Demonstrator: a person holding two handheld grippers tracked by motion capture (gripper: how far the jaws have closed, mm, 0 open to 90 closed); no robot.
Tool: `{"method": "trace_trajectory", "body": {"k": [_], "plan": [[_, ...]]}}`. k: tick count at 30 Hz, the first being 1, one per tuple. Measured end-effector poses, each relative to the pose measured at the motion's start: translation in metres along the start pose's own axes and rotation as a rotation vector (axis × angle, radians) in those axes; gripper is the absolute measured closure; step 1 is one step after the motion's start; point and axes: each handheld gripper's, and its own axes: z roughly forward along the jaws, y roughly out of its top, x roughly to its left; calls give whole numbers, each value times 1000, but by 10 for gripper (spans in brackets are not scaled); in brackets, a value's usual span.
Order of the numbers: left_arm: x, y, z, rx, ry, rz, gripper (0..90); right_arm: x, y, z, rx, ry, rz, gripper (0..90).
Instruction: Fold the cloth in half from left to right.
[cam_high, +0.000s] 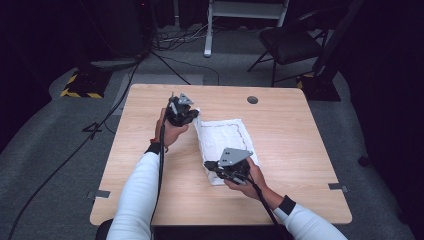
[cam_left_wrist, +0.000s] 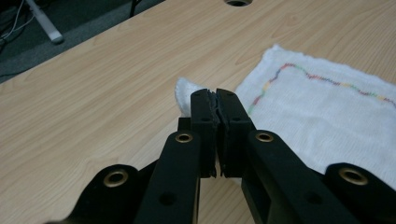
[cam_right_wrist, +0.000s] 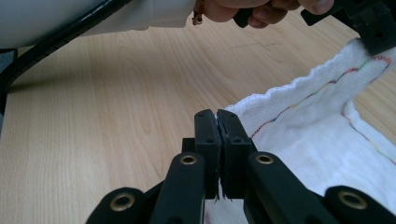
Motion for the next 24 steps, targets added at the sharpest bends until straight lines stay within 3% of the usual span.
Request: {"method": "trace_trajectory", "body": {"k": [11,24], "plan": [[-37,29,37,12,-36,50,866,-19,-36,-47,21,-91,60,883],[-73,57,84,39,-68,99,863,-37,-69,-86,60,-167,124,883]]}}
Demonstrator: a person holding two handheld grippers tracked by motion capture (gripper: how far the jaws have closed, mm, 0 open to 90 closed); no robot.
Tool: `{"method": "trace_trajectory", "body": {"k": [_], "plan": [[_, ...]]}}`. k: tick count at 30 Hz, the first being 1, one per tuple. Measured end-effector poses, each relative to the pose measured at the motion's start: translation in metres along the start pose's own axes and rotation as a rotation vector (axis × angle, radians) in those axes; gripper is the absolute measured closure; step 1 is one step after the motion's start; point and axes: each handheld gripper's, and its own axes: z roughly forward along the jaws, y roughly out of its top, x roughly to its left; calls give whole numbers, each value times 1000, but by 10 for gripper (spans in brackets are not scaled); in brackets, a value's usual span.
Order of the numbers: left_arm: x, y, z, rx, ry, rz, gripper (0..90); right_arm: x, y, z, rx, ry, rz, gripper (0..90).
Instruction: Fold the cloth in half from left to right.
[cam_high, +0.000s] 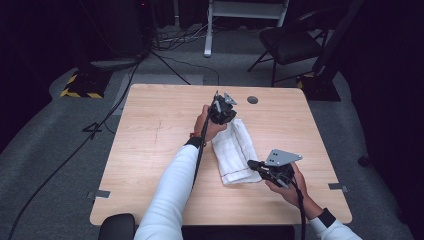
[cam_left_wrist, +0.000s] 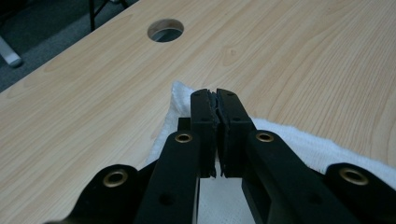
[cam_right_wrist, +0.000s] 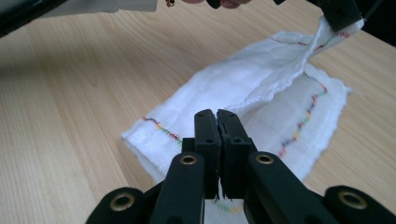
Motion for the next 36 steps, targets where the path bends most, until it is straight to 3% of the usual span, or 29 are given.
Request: {"method": "trace_trajectory", "body": {"k": [5,10,14,16,17,18,21,24,25,27,31,36], "plan": [[-11,6,26,34,8,12,862,-10,-13,-1,37,-25,22,883],[-17,7,36,52,10,22,856,-16,-23,-1,60,-29,43,882],[-17,5,39,37,22,-3,748,-16,-28,2,94,-13,40,870],[-18,5,37,36,24,-2,676,-15,-30,3,105,-35,35,784],[-18,5,35,30,23,-4,676,-15,-30,3,105,-35,35,784],[-18,4,31,30,25,3,646,-16,-31,3,108,-45,46,713],[-18,1,20,21,17,8,578,-19,-33,1,118,-56,56,639],[-21,-6,3,11,4,25,531,-22,-35,-1,123,-64,67,618],[-26,-13,-8,13,13,52,470,-27,-37,-3,123,-73,83,607],[-29,-17,-13,23,6,66,407,-32,-38,-5,123,-82,95,588],[-44,-39,-38,26,-46,80,325,-38,-41,-5,141,-96,96,571],[-58,-58,-49,39,-100,100,280,-44,-44,-1,158,-91,99,552]]}}
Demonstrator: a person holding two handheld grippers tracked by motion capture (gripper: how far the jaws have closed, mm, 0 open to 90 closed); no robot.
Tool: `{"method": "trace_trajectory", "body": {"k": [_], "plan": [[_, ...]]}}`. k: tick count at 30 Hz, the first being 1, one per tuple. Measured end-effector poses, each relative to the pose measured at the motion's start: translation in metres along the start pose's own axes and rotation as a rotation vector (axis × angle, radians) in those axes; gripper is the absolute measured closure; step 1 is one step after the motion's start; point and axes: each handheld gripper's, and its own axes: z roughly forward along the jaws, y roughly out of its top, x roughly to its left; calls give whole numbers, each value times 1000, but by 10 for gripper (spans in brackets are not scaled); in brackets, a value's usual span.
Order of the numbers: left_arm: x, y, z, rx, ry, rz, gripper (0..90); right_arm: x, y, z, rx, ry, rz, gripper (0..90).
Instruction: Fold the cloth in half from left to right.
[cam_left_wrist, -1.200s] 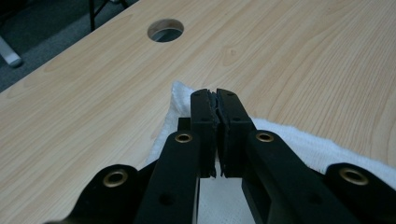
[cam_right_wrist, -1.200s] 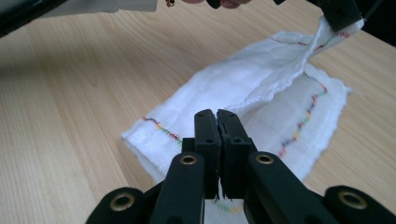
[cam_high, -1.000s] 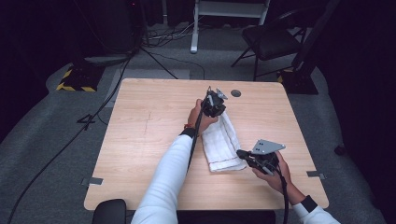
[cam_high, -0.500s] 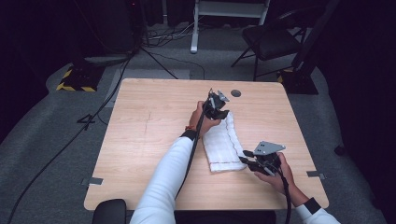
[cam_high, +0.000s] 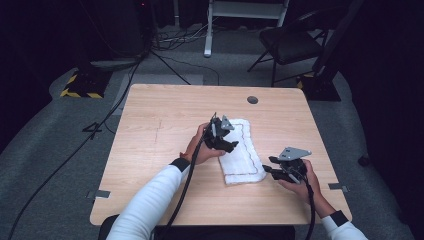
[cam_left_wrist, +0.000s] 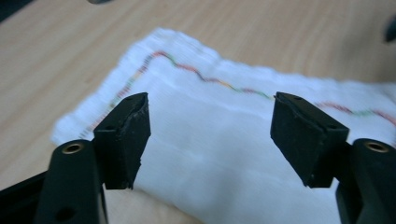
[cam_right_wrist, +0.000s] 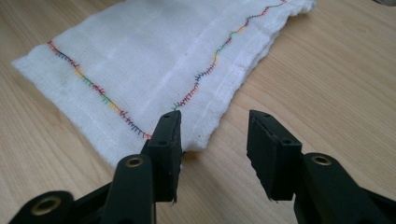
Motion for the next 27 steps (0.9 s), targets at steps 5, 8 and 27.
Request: {"method": "trace_trajectory", "body": {"k": [5,8,27], "plan": [[-21,-21,-5,42,-59,37,251,-6,-3,7,13,26,4,530],[-34,-30,-8,64,-95,61,252,-8,-2,12,19,34,1,529],[-42,-58,-5,135,-139,66,270,1,-4,22,66,95,-59,558]]}}
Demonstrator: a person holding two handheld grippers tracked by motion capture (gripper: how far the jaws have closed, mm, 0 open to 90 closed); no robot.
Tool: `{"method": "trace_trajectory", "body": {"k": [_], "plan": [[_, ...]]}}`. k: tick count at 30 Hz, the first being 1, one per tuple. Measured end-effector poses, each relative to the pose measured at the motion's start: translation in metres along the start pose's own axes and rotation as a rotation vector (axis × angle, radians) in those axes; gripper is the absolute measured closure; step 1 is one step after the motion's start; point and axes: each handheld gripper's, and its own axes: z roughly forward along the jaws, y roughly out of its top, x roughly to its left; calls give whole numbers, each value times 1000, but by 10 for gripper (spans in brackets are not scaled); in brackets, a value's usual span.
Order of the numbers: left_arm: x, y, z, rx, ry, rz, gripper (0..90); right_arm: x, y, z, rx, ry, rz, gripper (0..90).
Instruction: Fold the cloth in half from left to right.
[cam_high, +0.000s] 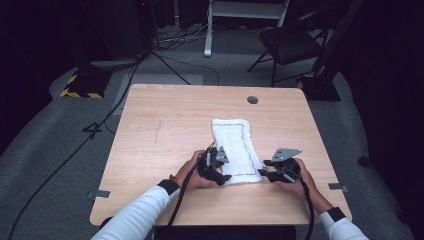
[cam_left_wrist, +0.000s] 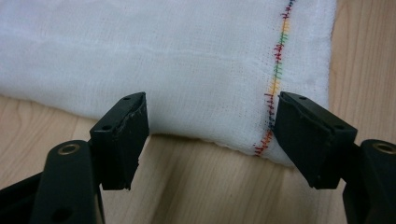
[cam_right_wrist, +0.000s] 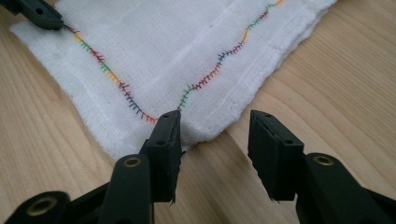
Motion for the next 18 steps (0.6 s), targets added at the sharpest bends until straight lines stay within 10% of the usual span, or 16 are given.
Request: {"method": "trace_trajectory", "body": {"k": [18], "plan": [[-8,-28,-22,-12,-53,-17,405,30,4,2,-3,95,-41,585]]}}
